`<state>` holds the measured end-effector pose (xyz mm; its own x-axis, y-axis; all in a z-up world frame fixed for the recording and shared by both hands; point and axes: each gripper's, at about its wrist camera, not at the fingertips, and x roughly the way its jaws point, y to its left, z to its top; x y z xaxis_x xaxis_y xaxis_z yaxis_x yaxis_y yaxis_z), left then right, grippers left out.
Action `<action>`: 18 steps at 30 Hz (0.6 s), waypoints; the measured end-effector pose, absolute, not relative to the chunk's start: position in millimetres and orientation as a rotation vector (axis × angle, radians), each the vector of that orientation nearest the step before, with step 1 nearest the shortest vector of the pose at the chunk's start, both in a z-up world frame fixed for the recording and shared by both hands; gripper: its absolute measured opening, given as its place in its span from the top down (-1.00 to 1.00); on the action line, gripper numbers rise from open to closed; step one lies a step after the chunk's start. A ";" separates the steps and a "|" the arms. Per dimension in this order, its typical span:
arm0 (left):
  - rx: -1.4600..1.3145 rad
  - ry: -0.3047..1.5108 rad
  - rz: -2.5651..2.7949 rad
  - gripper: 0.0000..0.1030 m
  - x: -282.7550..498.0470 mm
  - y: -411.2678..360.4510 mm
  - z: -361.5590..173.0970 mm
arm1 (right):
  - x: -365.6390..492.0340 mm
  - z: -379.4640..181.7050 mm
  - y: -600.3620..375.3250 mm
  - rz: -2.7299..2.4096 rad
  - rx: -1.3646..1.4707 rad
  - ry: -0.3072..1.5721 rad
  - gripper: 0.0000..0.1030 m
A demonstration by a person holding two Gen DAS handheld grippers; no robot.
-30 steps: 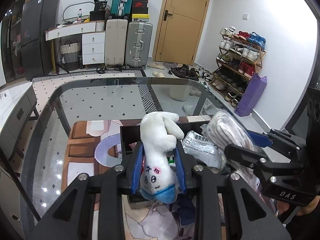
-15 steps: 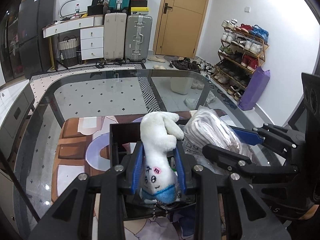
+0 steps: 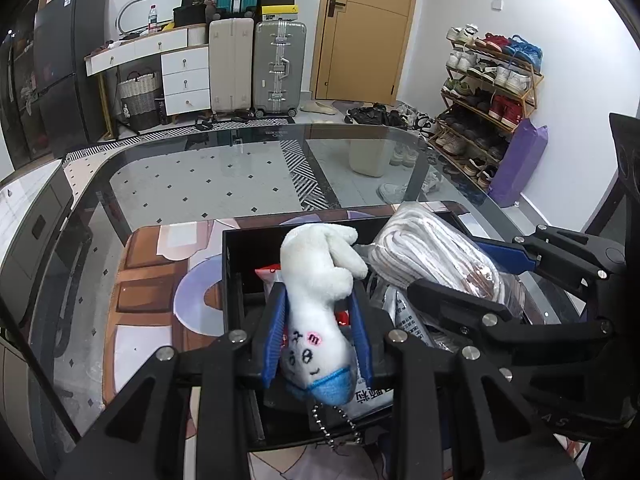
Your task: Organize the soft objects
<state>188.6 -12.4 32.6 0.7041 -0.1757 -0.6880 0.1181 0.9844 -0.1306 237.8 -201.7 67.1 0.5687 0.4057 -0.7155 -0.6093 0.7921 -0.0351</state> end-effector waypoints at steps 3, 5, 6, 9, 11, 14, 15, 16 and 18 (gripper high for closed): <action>-0.082 0.769 -0.172 0.39 187.8 -10.3 33.0 | 232.3 71.0 -204.2 0.622 -0.287 0.739 -0.05; -0.082 0.770 -0.182 0.26 186.7 -9.2 33.9 | 226.4 74.5 -209.9 0.620 -0.277 0.708 -0.23; -0.081 0.768 -0.186 0.17 185.7 -9.2 34.6 | 221.8 78.0 -214.6 0.612 -0.268 0.681 -0.38; -0.085 0.750 -0.205 -0.07 177.8 -9.4 39.2 | 208.4 87.5 -227.4 0.597 -0.241 0.624 -0.65; -0.076 0.741 -0.187 -0.24 172.8 -9.6 42.1 | 201.5 92.6 -234.9 0.588 -0.232 0.602 -0.72; -0.102 0.720 -0.220 -0.61 162.1 -6.5 48.8 | 189.0 97.6 -245.0 0.567 -0.220 0.569 -0.98; -0.104 0.706 -0.208 -0.73 156.9 -6.3 52.2 | 184.7 98.6 -248.1 0.566 -0.212 0.557 -0.98; -0.101 0.695 -0.192 -0.98 154.1 -6.1 54.1 | 181.3 98.9 -251.1 0.568 -0.201 0.550 -0.98; -0.101 0.650 -0.162 -1.00 143.8 -3.2 59.1 | 175.6 98.1 -258.0 0.562 -0.179 0.537 -0.99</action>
<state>143.8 -3.2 59.1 0.7839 -0.1813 -0.5938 0.1178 0.9825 -0.1445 175.6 -258.0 98.1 0.7139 0.4586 -0.5292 -0.5495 0.8353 -0.0175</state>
